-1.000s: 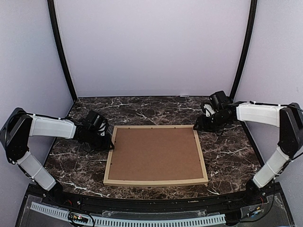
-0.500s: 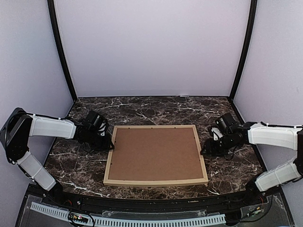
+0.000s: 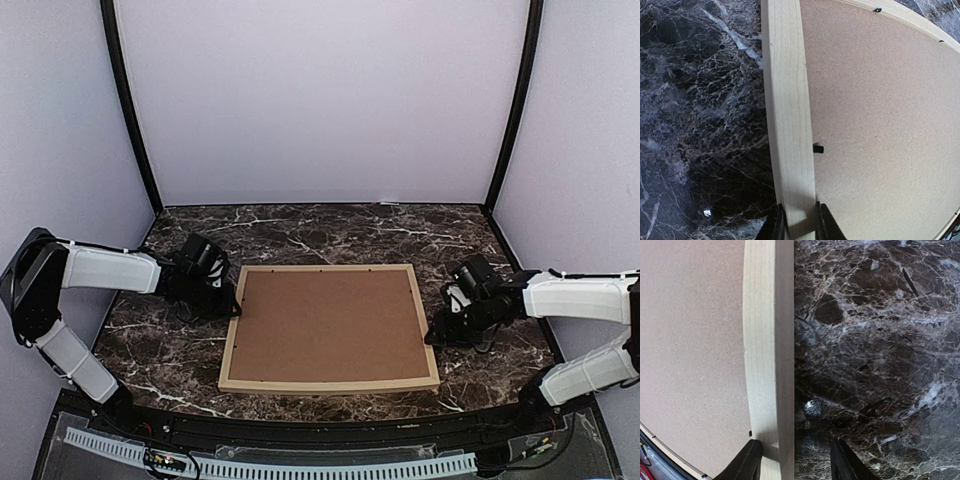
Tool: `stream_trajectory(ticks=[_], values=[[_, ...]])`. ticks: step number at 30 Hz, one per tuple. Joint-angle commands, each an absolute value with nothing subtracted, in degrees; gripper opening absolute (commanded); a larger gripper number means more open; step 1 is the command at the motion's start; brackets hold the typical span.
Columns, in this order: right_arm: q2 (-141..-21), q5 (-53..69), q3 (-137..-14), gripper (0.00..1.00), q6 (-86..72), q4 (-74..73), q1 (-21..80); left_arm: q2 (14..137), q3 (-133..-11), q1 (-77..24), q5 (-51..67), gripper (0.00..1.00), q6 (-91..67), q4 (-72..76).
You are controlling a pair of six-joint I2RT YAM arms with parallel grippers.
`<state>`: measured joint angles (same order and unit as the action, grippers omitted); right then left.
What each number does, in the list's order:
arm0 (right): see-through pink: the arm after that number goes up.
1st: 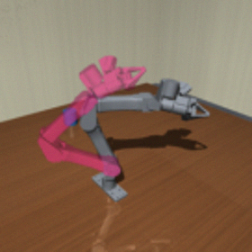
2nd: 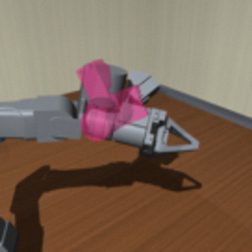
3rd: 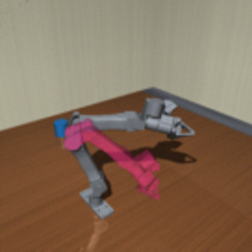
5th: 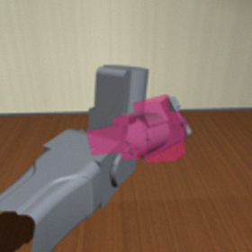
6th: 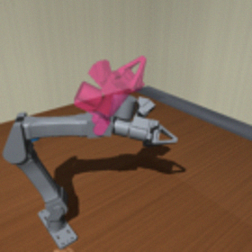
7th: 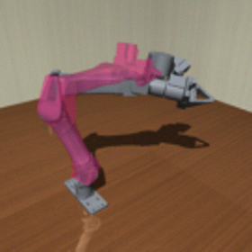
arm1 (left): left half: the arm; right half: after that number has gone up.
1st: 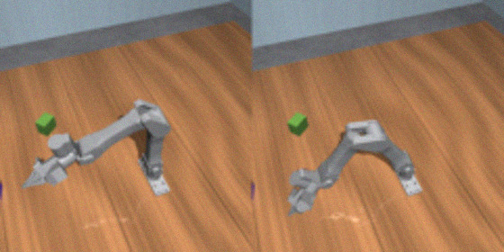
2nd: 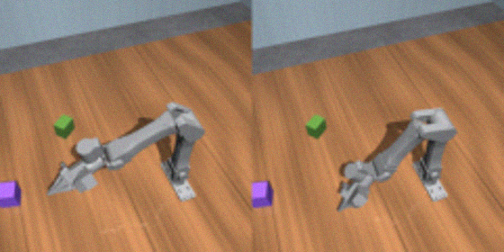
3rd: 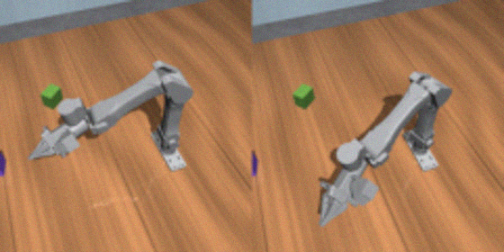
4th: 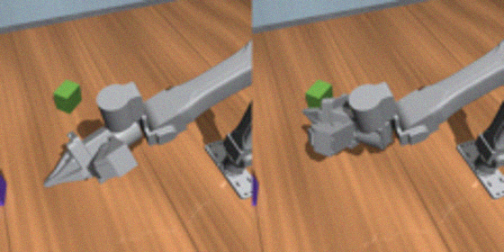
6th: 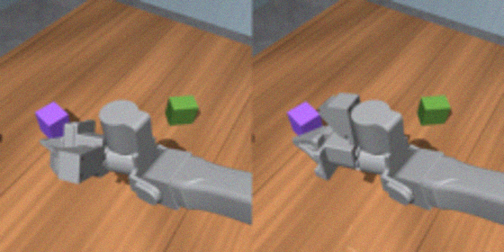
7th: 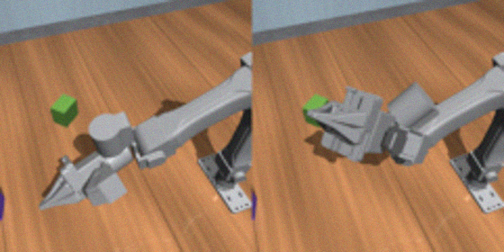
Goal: Put the photo into the frame
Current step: Press the fastener onto the backboard.
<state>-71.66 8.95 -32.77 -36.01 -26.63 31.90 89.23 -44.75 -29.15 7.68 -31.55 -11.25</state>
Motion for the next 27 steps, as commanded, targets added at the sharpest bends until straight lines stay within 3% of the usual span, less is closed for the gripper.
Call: stream_trajectory(ticks=[1,27], values=[[-73.6,7.3,-33.4,0.47,-36.1,-25.3,32.5,91.1,-43.7,-29.6,7.7,0.04,-31.2,-12.0],[-80.8,6.3,-36.4,0.47,-36.5,-22.8,36.7,91.4,-43.5,-29.6,8.1,0.04,-30.9,-11.8]])
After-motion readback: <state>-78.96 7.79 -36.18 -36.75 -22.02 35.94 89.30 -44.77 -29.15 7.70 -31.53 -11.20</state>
